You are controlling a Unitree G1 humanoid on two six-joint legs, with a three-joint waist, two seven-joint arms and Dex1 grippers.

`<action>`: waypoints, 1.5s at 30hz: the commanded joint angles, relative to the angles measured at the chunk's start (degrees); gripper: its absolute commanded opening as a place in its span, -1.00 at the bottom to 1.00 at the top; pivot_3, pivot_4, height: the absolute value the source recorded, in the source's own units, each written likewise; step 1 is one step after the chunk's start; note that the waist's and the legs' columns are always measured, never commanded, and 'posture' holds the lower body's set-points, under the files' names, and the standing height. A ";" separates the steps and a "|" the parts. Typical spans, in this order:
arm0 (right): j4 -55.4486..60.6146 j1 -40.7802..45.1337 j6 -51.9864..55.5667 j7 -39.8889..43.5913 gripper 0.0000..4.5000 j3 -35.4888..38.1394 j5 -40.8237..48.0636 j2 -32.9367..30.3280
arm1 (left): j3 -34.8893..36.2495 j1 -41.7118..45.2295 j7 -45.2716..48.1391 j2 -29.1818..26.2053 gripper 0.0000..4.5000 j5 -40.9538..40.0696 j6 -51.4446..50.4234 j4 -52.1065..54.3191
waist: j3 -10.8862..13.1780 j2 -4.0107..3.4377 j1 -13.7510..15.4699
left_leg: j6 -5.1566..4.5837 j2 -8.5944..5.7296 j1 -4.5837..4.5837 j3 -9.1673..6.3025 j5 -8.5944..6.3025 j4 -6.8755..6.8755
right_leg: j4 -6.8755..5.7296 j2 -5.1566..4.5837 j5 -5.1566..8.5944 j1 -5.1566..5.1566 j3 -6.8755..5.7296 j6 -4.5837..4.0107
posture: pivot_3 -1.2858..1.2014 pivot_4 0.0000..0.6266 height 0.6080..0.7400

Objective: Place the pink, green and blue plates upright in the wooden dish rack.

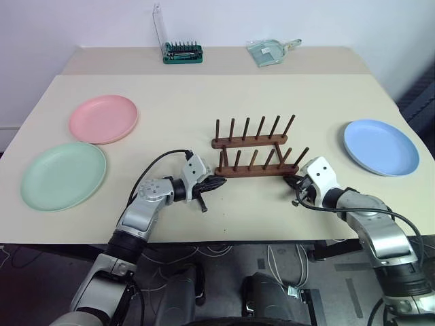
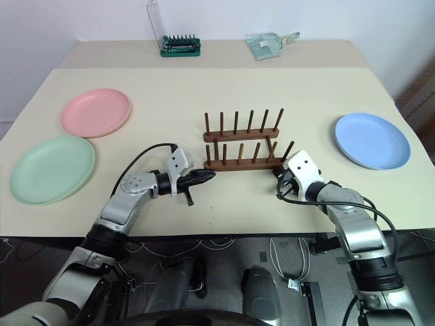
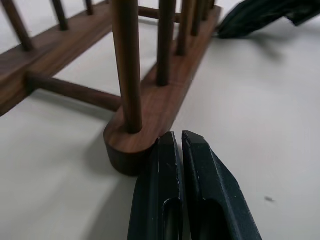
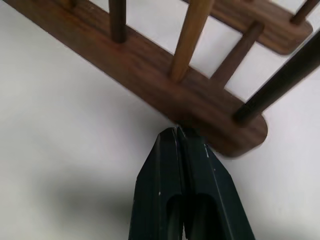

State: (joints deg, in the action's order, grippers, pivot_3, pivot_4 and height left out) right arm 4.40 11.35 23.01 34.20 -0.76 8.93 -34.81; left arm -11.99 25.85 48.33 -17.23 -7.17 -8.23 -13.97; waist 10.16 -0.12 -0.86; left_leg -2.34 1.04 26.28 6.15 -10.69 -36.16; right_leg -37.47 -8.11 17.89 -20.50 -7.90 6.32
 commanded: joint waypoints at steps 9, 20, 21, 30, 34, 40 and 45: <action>-10.11 6.91 -6.41 -2.94 -0.99 -1.22 -5.28 2.91 | 2.13 2.70 -5.03 0.90 -0.92 1.20 3.59 -5.32 | -0.01 -0.02 0.07 | 0.03 0.00 -0.03 0.02 0.02 0.01 | -0.03 0.00 0.00 0.02 0.01 0.00 | 0.03 -0.52 0.96; -9.13 5.97 -7.02 -2.11 -0.99 -0.43 -5.19 2.57 | 2.51 4.12 -7.32 1.88 -0.92 2.29 6.29 -9.31 | -0.02 -0.03 0.15 | 0.03 -0.01 -0.04 0.02 0.02 0.01 | -0.03 0.00 0.00 0.03 0.00 0.00 | 0.03 -0.52 0.96; -8.64 5.68 -6.98 -1.85 -0.99 -0.40 -5.03 2.52 | 2.46 4.16 -7.20 1.91 -0.92 2.24 6.19 -9.37 | -0.03 -0.03 0.15 | 0.03 -0.01 -0.04 0.02 0.02 0.01 | -0.03 0.00 0.00 0.03 0.01 0.00 | 0.03 -0.52 0.96; 0.78 1.12 -4.16 5.17 -0.99 -0.25 -1.01 0.26 | 4.92 -0.16 -0.31 -2.65 -0.92 -3.65 0.57 0.65 | -0.02 -0.04 -0.29 | 0.03 0.01 -0.03 0.02 0.02 0.05 | -0.02 0.01 0.00 -0.01 0.02 0.00 | 0.03 -0.52 0.96; 4.33 0.50 -2.09 7.33 -1.00 -0.60 0.32 -0.33 | 11.96 -2.68 -0.30 -7.85 -0.30 -9.55 -5.89 7.75 | 0.03 -0.05 -0.28 | 0.08 0.11 -0.01 0.02 0.04 0.06 | -0.02 0.08 0.00 -0.07 0.05 -0.03 | 0.03 -0.52 0.96; 5.30 2.09 -0.98 8.77 -1.00 -2.41 0.37 0.51 | 22.83 0.49 -9.94 -12.45 0.98 -11.05 -10.70 8.43 | 0.06 0.01 0.19 | 0.06 0.09 0.00 0.01 0.01 0.05 | 0.04 0.05 -0.01 -0.04 0.05 -0.03 | 0.03 -0.52 0.96; 3.40 4.15 -1.74 9.37 -1.00 -4.17 -0.07 1.48 | 28.39 7.89 -25.30 -13.80 0.98 -7.15 -17.46 2.89 | 0.08 0.06 0.26 | 0.06 0.04 0.03 0.01 0.02 0.04 | 0.03 0.06 -0.01 -0.04 0.03 -0.02 | 0.03 -0.52 0.96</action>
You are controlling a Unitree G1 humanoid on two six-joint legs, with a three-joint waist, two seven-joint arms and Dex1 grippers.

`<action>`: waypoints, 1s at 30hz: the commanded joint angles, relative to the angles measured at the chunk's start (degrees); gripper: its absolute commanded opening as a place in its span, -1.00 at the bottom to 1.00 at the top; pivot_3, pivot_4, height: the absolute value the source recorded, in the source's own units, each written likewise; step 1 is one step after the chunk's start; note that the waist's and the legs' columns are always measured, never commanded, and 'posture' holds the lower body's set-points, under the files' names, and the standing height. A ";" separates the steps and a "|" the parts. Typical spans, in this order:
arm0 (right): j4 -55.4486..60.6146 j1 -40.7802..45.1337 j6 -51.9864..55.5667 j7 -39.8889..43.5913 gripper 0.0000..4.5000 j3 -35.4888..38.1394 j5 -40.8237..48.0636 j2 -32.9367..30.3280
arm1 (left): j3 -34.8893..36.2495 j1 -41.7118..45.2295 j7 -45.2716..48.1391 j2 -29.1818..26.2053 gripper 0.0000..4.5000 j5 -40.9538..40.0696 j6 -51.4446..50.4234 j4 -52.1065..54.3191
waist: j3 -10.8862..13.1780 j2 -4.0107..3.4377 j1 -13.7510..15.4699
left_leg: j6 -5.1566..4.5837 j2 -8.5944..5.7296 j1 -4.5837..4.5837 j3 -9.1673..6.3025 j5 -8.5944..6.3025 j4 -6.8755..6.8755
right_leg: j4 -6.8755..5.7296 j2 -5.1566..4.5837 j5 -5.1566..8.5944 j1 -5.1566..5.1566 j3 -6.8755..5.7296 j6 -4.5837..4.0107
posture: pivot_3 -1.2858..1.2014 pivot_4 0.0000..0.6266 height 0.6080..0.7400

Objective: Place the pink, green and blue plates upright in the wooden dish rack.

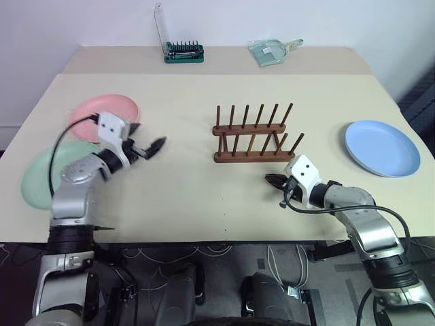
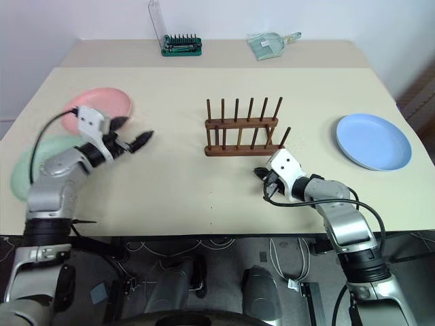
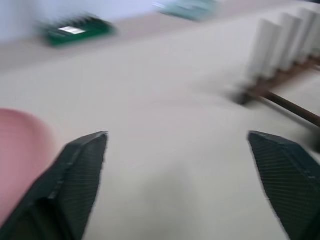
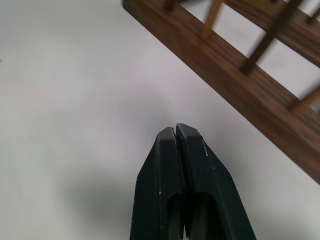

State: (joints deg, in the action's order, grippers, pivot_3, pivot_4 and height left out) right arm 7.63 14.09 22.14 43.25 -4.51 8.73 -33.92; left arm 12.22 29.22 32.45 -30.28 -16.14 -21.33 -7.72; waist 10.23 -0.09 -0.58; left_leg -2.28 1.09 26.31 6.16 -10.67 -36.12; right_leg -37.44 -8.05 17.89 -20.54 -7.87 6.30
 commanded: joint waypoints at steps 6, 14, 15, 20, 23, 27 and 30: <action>-1.15 2.49 -1.55 0.12 -1.00 -1.50 -0.24 1.63 | 11.85 16.24 -26.27 -2.83 0.98 3.06 -8.83 -21.38 | 0.05 0.10 -0.33 | 0.03 0.00 0.00 -0.01 0.03 0.02 | -0.03 0.05 0.01 -0.03 0.01 0.01 | 0.03 -0.52 0.96; -0.24 0.83 -1.58 -1.10 -1.00 -1.30 -0.44 2.84 | 9.11 26.38 -27.49 -7.21 0.98 6.60 -2.66 -45.30 | 0.07 0.28 0.06 | 0.05 -0.04 0.04 0.00 0.04 0.01 | 0.02 0.05 0.01 -0.04 0.00 0.02 | 0.03 -0.52 0.96; 0.02 0.44 -1.56 -1.26 -1.00 -1.14 -0.44 2.80 | 8.95 27.72 -27.81 -7.63 0.98 6.89 -1.98 -48.38 | 0.05 0.32 0.08 | 0.05 -0.05 0.07 0.00 0.04 0.00 | 0.03 0.05 0.01 -0.05 0.00 0.02 | 0.03 -0.52 0.96; 0.44 -0.59 -1.54 -2.23 -1.00 -0.36 -0.40 2.53 | 9.66 32.27 -29.74 -8.94 0.98 6.52 0.04 -58.21 | 0.04 0.40 -0.38 | 0.06 -0.06 0.08 0.00 0.05 0.04 | 0.04 0.06 0.01 -0.10 0.02 0.03 | 0.03 -0.52 0.96; 0.99 -1.48 -1.43 -2.80 -1.00 -0.04 -0.26 2.52 | 9.87 33.42 -30.86 -8.94 0.98 6.25 0.39 -60.85 | 0.04 0.40 -0.45 | 0.10 -0.05 0.08 -0.01 0.07 0.05 | -0.03 0.08 0.01 -0.14 0.04 0.02 | 0.03 -0.52 0.96; 1.39 -1.98 -1.19 -3.32 -1.00 -0.07 -0.24 2.64 | 13.02 34.26 -31.32 -8.12 0.98 2.82 -0.67 -62.42 | 0.04 0.41 -0.38 | 0.10 -0.05 0.09 0.00 0.07 0.03 | -0.03 0.06 0.01 -0.14 0.06 0.02 | 0.03 -0.52 0.96; 1.01 -1.65 -1.29 -3.36 -1.00 -0.21 -0.30 2.59 | 13.83 34.38 -31.14 -7.60 0.60 1.69 -0.28 -61.91 | 0.04 0.41 -0.36 | 0.10 -0.05 0.08 0.00 0.07 0.03 | -0.04 0.07 0.01 -0.14 0.06 0.02 | 0.03 -0.52 0.96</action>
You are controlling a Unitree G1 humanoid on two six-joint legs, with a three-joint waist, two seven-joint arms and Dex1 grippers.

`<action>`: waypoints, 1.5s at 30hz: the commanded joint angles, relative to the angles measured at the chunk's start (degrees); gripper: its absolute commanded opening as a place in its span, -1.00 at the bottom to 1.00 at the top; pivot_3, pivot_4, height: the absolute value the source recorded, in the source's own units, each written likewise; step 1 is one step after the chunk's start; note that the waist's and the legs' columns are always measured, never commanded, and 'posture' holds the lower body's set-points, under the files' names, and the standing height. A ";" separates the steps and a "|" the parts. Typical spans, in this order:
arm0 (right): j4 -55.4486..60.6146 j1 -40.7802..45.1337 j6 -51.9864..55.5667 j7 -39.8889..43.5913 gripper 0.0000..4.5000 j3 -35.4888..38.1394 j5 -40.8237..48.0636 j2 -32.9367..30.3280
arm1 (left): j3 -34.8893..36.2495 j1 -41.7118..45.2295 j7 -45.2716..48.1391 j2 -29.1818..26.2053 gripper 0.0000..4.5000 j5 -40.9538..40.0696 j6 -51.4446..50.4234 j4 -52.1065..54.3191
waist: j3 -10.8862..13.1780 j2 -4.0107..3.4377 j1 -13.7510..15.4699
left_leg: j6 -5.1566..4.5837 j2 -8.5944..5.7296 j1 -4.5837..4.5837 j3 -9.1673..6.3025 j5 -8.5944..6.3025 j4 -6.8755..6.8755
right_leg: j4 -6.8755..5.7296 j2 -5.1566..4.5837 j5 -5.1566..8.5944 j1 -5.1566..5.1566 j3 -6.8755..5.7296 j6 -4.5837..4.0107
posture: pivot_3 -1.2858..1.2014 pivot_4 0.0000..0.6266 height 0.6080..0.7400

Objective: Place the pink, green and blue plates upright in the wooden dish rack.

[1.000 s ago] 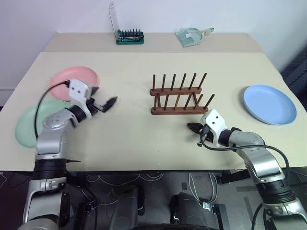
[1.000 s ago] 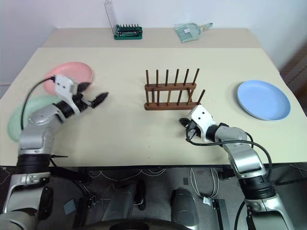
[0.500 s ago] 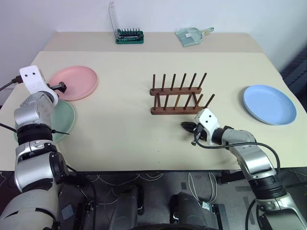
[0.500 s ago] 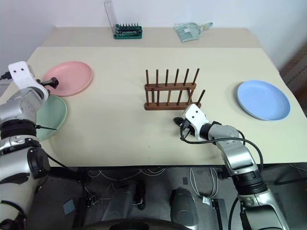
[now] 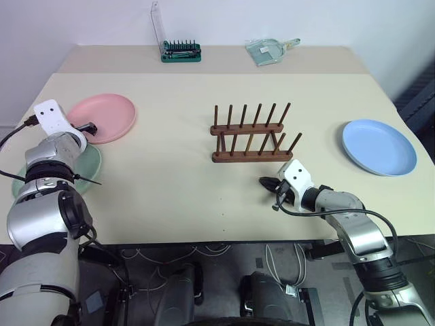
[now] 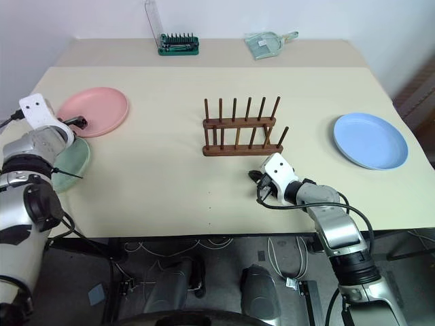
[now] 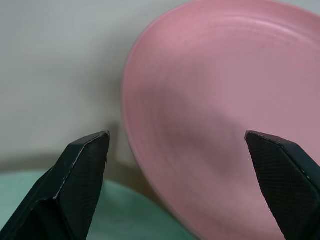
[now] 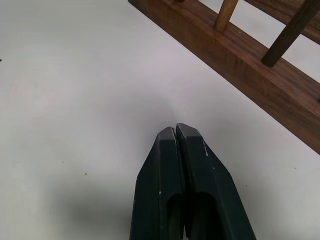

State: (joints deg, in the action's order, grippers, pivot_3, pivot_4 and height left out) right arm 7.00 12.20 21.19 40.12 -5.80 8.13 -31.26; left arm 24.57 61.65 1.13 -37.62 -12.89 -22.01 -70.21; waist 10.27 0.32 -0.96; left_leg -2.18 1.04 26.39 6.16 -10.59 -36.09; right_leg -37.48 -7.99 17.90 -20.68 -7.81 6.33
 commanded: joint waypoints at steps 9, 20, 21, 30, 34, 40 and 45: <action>0.29 1.56 -0.74 -0.08 -1.00 0.30 0.04 0.40 | 0.50 1.67 1.80 1.44 -0.99 -2.25 -2.17 3.69 | -0.01 0.02 0.09 | 0.00 -0.01 0.00 0.01 0.00 -0.02 | 0.00 0.00 0.00 0.01 0.00 0.00 | 0.03 -0.52 0.96; -0.83 2.33 -1.50 0.07 -1.00 -0.07 -0.31 0.88 | 0.22 0.56 2.84 4.60 -0.99 -2.73 -6.06 6.42 | -0.01 0.02 0.20 | 0.00 -0.01 0.00 0.01 0.00 -0.03 | -0.02 0.00 0.00 0.01 0.01 0.00 | 0.03 -0.52 0.96; -0.72 2.22 -1.52 0.06 -1.00 -0.05 -0.32 0.88 | 0.24 0.55 2.88 4.96 -0.87 -2.83 -6.45 6.89 | -0.01 0.02 0.24 | 0.00 -0.02 0.01 0.01 0.01 -0.03 | -0.02 0.00 0.00 0.01 0.00 0.00 | 0.03 -0.52 0.96; -0.27 1.66 -1.29 -0.28 -1.00 0.35 -0.43 1.01 | -1.07 1.63 2.01 7.24 0.26 -2.61 -7.05 7.84 | 0.00 0.03 -0.14 | 0.02 -0.02 -0.01 0.02 0.02 -0.03 | -0.07 0.02 0.00 -0.01 0.02 0.00 | 0.03 -0.52 0.96; -0.26 1.72 -1.35 -0.52 -1.00 0.22 -0.50 1.20 | -1.02 1.82 2.48 8.09 0.15 -3.21 -6.96 8.11 | 0.00 0.03 0.06 | 0.02 -0.02 0.00 0.02 0.02 -0.03 | -0.07 0.00 0.00 -0.01 0.03 0.00 | 0.03 -0.52 0.96; -0.03 1.57 -1.33 -0.55 -1.00 0.28 -0.38 1.21 | -0.25 0.95 1.68 9.54 -0.96 -4.16 -6.88 10.13 | -0.01 0.05 0.16 | 0.02 -0.03 0.01 0.01 0.02 -0.04 | -0.05 0.00 0.00 -0.01 0.03 0.00 | 0.03 -0.52 0.96; 1.35 1.47 -0.54 0.37 -1.00 0.56 0.22 0.40 | -0.40 -0.55 1.53 11.00 -0.99 -4.72 -7.76 13.22 | -0.01 0.04 0.15 | 0.02 -0.03 -0.01 0.01 0.02 -0.04 | -0.06 0.00 0.00 0.01 0.03 0.00 | 0.03 -0.52 0.96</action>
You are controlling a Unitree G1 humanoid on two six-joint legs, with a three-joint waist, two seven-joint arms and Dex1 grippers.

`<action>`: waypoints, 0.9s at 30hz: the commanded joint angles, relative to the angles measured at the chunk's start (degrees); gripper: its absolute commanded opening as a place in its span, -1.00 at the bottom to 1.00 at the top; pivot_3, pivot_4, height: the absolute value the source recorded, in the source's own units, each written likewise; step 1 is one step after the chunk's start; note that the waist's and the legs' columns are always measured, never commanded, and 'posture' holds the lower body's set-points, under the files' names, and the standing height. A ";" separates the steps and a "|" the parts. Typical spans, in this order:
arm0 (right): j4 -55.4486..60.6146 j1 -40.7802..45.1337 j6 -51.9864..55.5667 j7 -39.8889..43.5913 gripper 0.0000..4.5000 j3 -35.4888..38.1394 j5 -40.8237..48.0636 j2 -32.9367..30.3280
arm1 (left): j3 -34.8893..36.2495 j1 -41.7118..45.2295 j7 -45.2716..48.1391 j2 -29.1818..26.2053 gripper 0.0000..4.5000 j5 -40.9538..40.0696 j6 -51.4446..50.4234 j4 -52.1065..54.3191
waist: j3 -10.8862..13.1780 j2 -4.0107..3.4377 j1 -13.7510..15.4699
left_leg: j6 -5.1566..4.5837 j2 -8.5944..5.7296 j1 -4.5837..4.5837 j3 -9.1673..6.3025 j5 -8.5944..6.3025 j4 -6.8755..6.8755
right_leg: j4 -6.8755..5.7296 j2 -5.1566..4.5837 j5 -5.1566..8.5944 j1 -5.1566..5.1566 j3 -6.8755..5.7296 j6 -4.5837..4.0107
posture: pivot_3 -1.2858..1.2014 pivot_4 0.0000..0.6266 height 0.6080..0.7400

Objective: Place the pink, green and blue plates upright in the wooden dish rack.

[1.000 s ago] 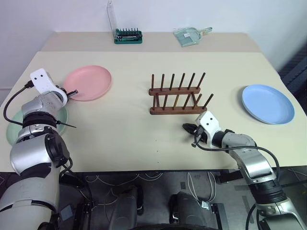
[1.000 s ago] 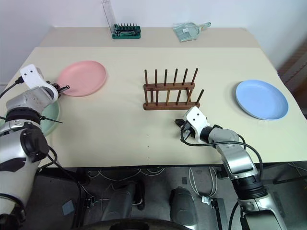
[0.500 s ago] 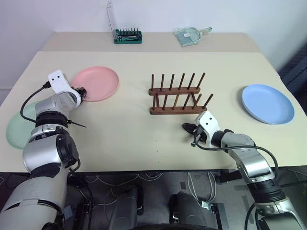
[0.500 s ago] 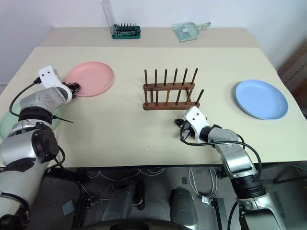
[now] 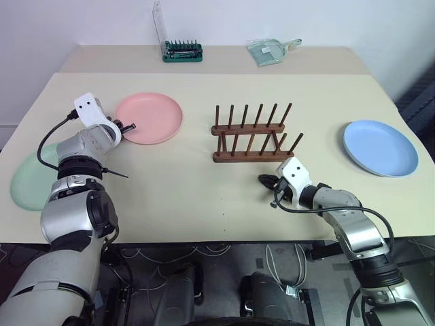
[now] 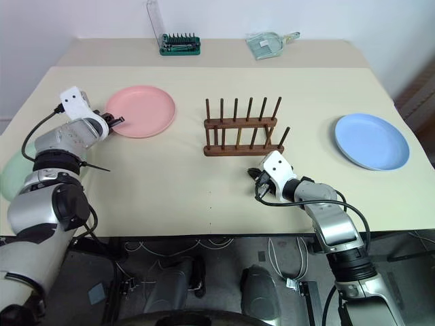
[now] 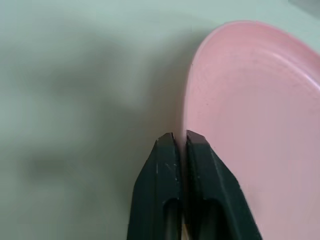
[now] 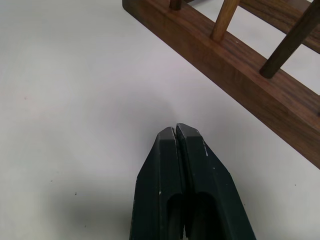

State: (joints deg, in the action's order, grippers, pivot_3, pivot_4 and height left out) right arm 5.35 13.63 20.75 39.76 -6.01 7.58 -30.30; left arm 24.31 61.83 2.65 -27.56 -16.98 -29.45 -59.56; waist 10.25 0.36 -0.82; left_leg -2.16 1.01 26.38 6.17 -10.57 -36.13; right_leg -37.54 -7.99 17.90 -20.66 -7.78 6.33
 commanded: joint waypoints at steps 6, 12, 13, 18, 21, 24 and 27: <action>10.67 1.69 2.87 3.42 -1.00 1.20 1.35 -4.11 | 1.00 -4.06 3.01 3.99 -0.99 -3.28 4.61 13.14 | 0.00 0.00 0.11 | 0.00 -0.01 0.02 0.00 0.00 -0.01 | 0.01 -0.02 0.00 0.00 0.01 0.00 | 0.03 -0.52 0.96; 19.16 11.89 9.07 4.31 -1.00 1.78 3.69 -6.17 | -0.23 -6.51 6.43 6.97 -0.99 -5.81 9.68 29.13 | 0.03 0.04 -0.24 | 0.01 0.06 0.03 -0.02 0.00 -0.02 | 0.00 0.02 0.00 -0.03 0.01 -0.01 | 0.03 -0.52 0.96; 19.99 15.30 9.35 4.50 -0.89 0.51 2.99 -6.12 | -2.00 -6.84 7.78 7.44 -1.00 -5.64 9.68 32.79 | 0.03 0.04 -0.28 | 0.01 0.05 0.04 -0.01 0.01 -0.01 | -0.02 0.01 -0.01 -0.06 0.03 -0.01 | 0.03 -0.52 0.96; 15.25 26.30 5.04 2.30 0.02 -7.35 -7.12 -6.02 | -6.87 -7.39 9.13 9.53 -1.00 -5.72 7.34 44.81 | -0.01 0.11 0.14 | 0.01 0.03 0.02 -0.02 0.01 0.00 | 0.07 0.02 0.00 0.02 0.02 -0.01 | 0.03 -0.52 0.96; 9.80 31.74 -1.67 -0.68 0.65 -11.06 -14.16 -4.98 | -9.33 -7.27 9.25 9.99 -1.00 -5.46 5.47 50.21 | -0.01 0.11 0.16 | 0.00 0.00 0.09 0.01 0.01 -0.04 | 0.01 0.00 -0.01 -0.08 0.06 0.00 | 0.03 -0.52 0.96; 4.76 35.22 -9.84 -3.48 0.87 -13.99 -20.72 -4.37 | -11.05 -7.10 8.24 10.82 -1.00 -5.27 3.93 54.22 | -0.01 0.11 0.07 | 0.00 0.00 0.09 0.02 0.02 0.00 | 0.05 0.00 0.00 -0.08 0.07 0.00 | 0.03 -0.52 0.96; 0.16 37.29 -15.61 -5.57 0.87 -16.44 -26.54 -3.97 | -12.85 -7.56 8.03 11.70 -1.00 -5.29 2.16 57.77 | -0.01 0.11 0.02 | 0.01 0.02 0.08 0.02 0.03 0.00 | 0.04 0.02 0.00 -0.08 0.07 0.00 | 0.03 -0.52 0.96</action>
State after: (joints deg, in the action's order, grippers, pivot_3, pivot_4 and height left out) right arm 6.61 48.99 8.73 36.08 -22.09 -15.62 -34.66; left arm 12.17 53.62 10.94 -15.88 -22.10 -26.88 -5.75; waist 10.25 0.47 -0.80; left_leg -2.15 1.03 26.46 6.19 -10.54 -36.14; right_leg -37.50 -7.96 17.89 -20.73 -7.71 6.33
